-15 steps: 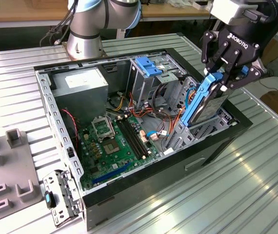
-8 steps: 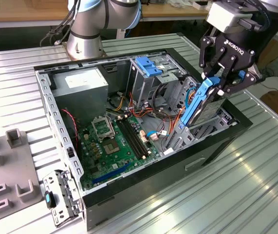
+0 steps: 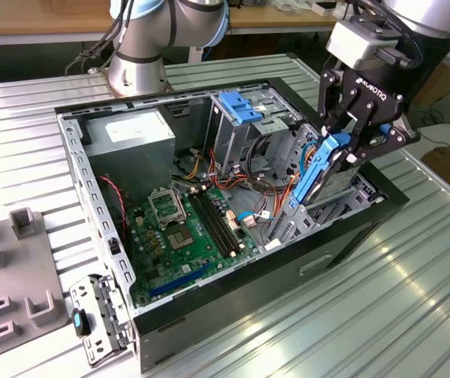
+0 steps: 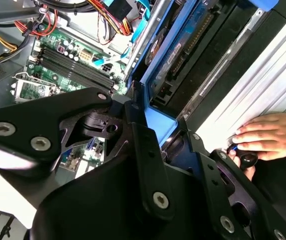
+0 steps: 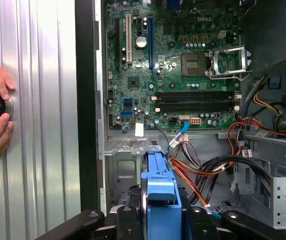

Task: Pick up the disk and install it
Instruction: 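Insert the disk into the insertion slot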

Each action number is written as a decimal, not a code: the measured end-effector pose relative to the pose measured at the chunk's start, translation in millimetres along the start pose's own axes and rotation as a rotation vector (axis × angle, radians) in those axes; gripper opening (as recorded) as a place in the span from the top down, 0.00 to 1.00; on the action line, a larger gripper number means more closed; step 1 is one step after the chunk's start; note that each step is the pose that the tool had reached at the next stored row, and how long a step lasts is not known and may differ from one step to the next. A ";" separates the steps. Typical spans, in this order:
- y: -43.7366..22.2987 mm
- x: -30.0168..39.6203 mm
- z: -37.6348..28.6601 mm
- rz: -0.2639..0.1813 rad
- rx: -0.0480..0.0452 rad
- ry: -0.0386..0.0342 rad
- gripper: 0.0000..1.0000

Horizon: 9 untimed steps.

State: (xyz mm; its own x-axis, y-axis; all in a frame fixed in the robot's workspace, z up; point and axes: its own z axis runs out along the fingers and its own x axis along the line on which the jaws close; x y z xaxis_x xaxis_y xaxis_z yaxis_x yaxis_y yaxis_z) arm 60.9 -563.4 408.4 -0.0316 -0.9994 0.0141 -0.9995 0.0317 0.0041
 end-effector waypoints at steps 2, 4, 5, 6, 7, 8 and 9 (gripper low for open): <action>0.0 0.0 4.7 0.000 -0.0010 0.0000 0.63; 0.0 0.0 8.9 0.000 -0.0018 0.0001 0.63; -0.1 0.0 10.8 0.000 -0.0021 -0.0001 0.63; -0.1 0.0 11.2 0.000 -0.0022 0.0003 0.63; -0.1 0.0 11.2 0.000 -0.0022 0.0004 0.63; -0.1 0.0 11.2 0.000 -0.0022 0.0004 0.63; -0.1 0.0 11.3 0.000 -0.0022 0.0003 0.63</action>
State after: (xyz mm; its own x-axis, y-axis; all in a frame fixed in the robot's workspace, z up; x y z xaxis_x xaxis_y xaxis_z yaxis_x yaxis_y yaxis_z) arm 60.9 -563.6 397.1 -0.0316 -0.9994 0.0144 -0.9995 0.0317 0.0063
